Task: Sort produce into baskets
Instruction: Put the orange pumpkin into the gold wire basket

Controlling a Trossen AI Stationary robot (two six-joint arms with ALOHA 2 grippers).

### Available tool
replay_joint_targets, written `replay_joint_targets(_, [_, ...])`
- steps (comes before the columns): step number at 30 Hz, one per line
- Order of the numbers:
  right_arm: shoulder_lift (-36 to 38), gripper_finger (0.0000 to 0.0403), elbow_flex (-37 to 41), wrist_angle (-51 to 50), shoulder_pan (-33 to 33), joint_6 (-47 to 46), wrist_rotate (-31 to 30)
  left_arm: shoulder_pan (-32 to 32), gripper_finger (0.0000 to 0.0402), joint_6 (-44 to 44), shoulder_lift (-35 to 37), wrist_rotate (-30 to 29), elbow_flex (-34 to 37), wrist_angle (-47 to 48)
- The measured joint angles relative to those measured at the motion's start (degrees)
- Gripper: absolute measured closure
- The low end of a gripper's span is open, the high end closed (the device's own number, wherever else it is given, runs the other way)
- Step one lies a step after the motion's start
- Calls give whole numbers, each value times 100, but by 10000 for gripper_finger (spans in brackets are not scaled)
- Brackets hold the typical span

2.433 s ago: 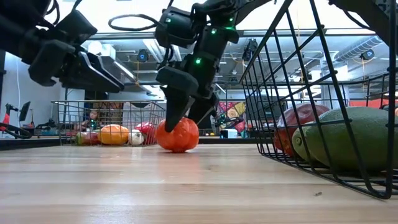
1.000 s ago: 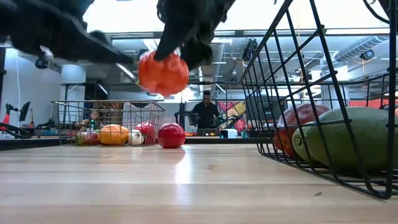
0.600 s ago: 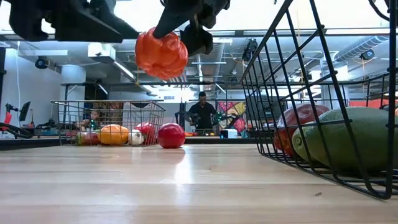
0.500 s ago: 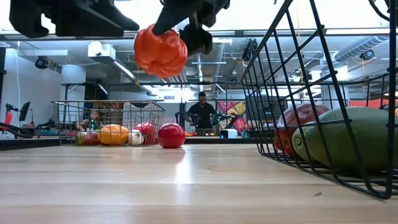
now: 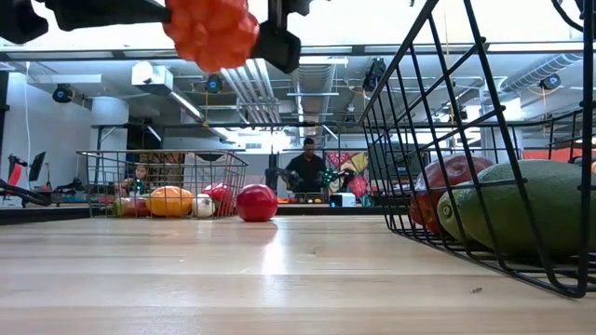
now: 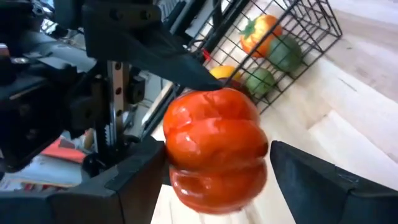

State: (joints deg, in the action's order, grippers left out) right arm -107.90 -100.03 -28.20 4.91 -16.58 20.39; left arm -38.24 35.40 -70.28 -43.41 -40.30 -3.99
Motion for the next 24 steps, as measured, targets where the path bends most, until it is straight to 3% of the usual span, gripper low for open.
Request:
replay_joint_targets(16, [-13,37,27,373,100,341,36,-135,130,-512,-282,-258,-319,310])
replay_joint_targets(24, [-13,37,27,367,112,570,52,-135,188,-799,-282,-253,-319,374])
